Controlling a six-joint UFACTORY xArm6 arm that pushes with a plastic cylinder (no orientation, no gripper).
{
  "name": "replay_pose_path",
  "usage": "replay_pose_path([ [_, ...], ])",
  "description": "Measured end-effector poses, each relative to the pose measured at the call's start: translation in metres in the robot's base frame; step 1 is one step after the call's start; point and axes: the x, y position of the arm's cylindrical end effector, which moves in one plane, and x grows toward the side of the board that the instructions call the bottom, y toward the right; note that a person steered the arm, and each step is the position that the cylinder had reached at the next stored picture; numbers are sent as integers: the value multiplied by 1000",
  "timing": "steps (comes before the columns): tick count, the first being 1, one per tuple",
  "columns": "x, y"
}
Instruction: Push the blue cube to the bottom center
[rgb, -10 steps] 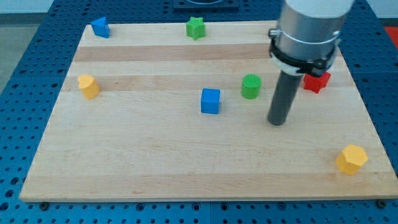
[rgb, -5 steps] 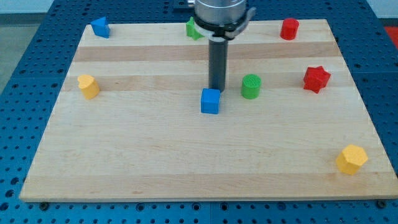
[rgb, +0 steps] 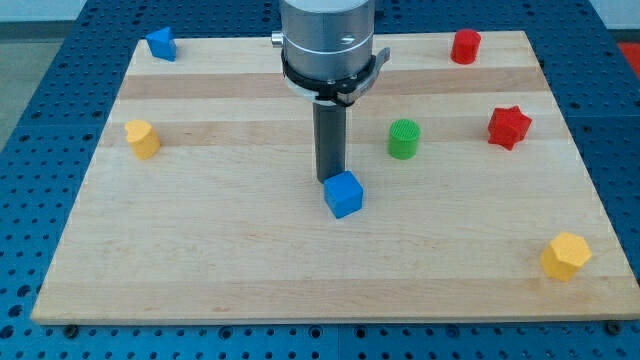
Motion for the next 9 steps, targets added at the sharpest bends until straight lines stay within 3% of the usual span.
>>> replay_pose_path([
  [2, 3, 25],
  [7, 81, 24],
  [9, 85, 26],
])
